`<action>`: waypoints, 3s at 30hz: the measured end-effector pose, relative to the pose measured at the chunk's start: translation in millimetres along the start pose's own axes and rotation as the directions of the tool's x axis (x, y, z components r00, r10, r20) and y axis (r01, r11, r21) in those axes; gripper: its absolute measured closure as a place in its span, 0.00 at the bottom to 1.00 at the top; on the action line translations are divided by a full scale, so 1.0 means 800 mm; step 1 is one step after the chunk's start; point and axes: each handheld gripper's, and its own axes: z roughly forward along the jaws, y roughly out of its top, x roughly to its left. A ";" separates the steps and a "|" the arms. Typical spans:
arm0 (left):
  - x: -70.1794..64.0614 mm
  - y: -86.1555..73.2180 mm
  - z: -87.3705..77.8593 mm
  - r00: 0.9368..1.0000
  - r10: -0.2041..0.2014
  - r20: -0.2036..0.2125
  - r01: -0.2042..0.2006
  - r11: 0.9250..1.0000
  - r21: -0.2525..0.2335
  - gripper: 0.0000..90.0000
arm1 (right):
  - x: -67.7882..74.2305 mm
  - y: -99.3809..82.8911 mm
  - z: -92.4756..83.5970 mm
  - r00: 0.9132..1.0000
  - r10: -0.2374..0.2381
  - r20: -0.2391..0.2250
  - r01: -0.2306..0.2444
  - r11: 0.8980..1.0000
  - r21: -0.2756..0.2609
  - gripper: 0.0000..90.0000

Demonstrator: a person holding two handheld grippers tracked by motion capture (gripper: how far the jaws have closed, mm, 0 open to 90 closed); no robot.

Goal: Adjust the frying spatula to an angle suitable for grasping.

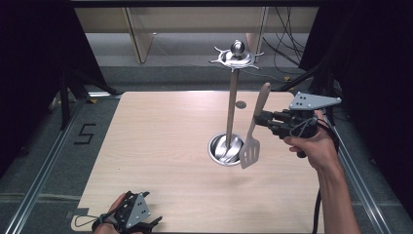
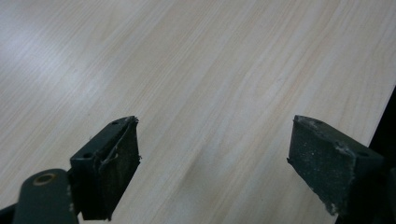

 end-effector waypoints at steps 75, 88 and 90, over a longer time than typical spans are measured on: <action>0.000 0.000 0.000 1.000 0.002 0.006 -0.002 1.000 0.003 0.17 | -0.025 0.047 0.031 0.999 0.053 -0.002 -0.053 0.998 0.044 0.82; 0.000 0.000 0.000 1.000 0.001 -0.003 -0.001 1.000 0.000 0.17 | -0.029 0.044 0.027 0.998 0.064 0.015 -0.065 0.997 0.040 0.78; 0.000 0.000 0.000 1.000 0.002 -0.003 -0.002 1.000 -0.002 0.17 | -0.028 0.044 0.026 0.997 0.070 0.013 -0.070 0.997 0.043 0.77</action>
